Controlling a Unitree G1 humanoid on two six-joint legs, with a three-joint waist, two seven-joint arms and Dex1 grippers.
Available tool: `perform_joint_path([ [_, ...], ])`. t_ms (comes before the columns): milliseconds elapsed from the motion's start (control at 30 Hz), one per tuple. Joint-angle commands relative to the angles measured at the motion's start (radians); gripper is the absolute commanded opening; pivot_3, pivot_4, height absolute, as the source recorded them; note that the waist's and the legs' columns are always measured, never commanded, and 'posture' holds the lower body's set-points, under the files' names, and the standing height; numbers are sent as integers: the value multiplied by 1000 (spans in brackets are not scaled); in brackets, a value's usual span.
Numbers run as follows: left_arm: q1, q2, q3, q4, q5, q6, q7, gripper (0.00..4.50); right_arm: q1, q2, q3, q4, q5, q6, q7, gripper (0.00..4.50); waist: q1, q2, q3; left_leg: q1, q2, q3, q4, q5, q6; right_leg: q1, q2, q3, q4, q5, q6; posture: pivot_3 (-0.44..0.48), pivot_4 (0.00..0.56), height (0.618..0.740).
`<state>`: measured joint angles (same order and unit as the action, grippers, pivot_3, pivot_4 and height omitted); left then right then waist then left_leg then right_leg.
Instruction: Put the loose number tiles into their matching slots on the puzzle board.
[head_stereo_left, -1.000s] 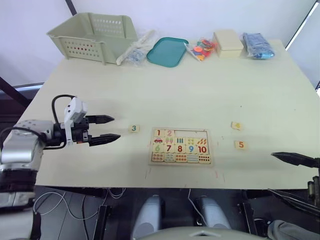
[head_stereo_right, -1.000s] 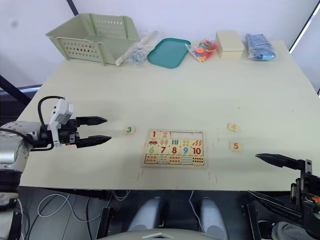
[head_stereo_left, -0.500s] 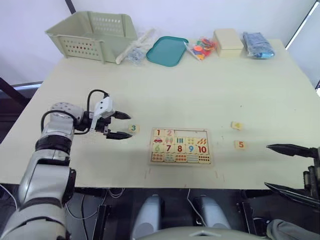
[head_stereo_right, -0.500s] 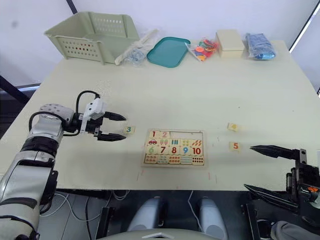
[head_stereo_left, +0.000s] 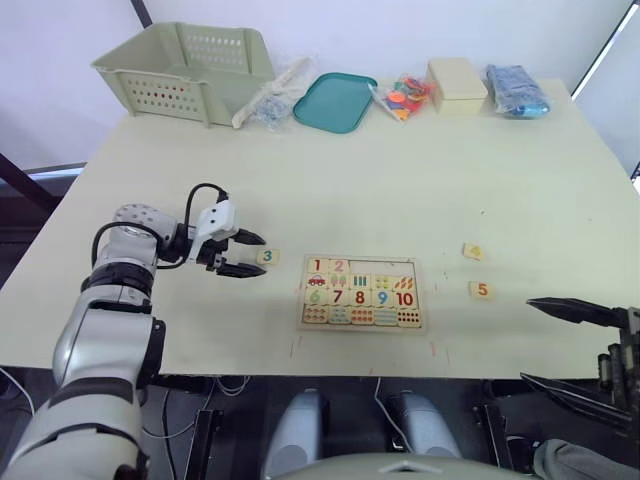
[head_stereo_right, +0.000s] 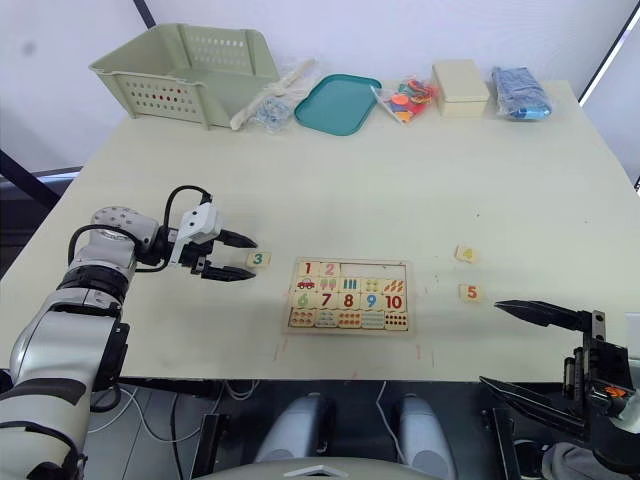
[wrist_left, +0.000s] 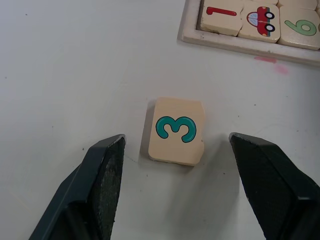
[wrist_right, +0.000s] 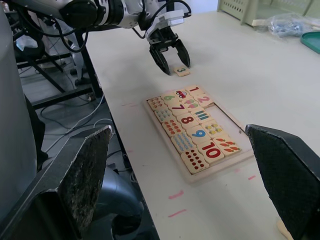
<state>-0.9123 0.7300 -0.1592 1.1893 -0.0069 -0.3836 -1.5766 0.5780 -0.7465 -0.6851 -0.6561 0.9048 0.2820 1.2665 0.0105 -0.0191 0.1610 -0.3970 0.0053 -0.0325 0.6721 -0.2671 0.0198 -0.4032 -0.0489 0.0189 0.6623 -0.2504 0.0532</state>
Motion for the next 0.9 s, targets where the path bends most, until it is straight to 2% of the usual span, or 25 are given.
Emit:
perform_joint_path([
  [33,-8,6,12,22,24,-17,-6,3259,12,9,-18,-26,0,-14,-2,4500,0,0,0,0,0,0,0,0,0,0,0,0,0,0,0,0,150,740],
  [100,-3,6,12,23,31,-35,-4,2704,17,12,-18,-29,1,-15,-3,4500,-1,0,0,0,0,0,0,0,0,0,0,0,0,0,0,0,150,740],
  [200,2,7,13,21,35,-53,-8,1246,21,16,-18,-31,0,-15,-4,4500,-1,0,0,0,0,0,0,0,0,0,0,0,0,0,0,0,150,740],
  [233,4,8,15,20,34,-57,-11,988,23,17,-17,-31,-1,-16,-4,4500,-1,0,0,0,0,0,0,0,0,0,0,0,0,0,0,0,150,740],
  [433,-6,19,50,-28,-3,-41,-33,965,26,24,-11,-37,-1,-16,-17,4500,-1,0,0,0,0,0,0,0,0,0,0,0,0,0,0,0,150,740],
  [500,6,31,40,-101,-38,-5,-38,965,29,29,-13,-36,-2,-17,-23,4500,-1,0,0,0,0,0,0,0,0,0,0,0,0,0,0,0,150,740],
  [633,87,101,-18,-434,-118,202,-38,965,44,50,-19,-42,-9,-24,-40,4500,-1,0,0,0,1,-1,0,0,0,0,0,0,0,0,0,0,150,740],
  [700,120,133,-24,-653,-153,381,-38,965,47,61,-15,-49,-15,-28,-51,4500,-1,0,0,0,2,-1,0,0,0,0,0,0,0,0,0,0,150,740],
  [767,113,161,-51,-865,-112,570,-30,965,51,71,-7,-56,-22,-33,-60,4500,0,1,0,1,1,-1,0,0,0,0,0,0,1,0,0,0,150,740],
  [900,72,191,-114,-1093,-77,848,-4,965,46,81,7,-66,-34,-39,-78,4500,3,0,0,-1,1,-2,1,0,0,0,-1,0,0,0,0,0,150,740],
])
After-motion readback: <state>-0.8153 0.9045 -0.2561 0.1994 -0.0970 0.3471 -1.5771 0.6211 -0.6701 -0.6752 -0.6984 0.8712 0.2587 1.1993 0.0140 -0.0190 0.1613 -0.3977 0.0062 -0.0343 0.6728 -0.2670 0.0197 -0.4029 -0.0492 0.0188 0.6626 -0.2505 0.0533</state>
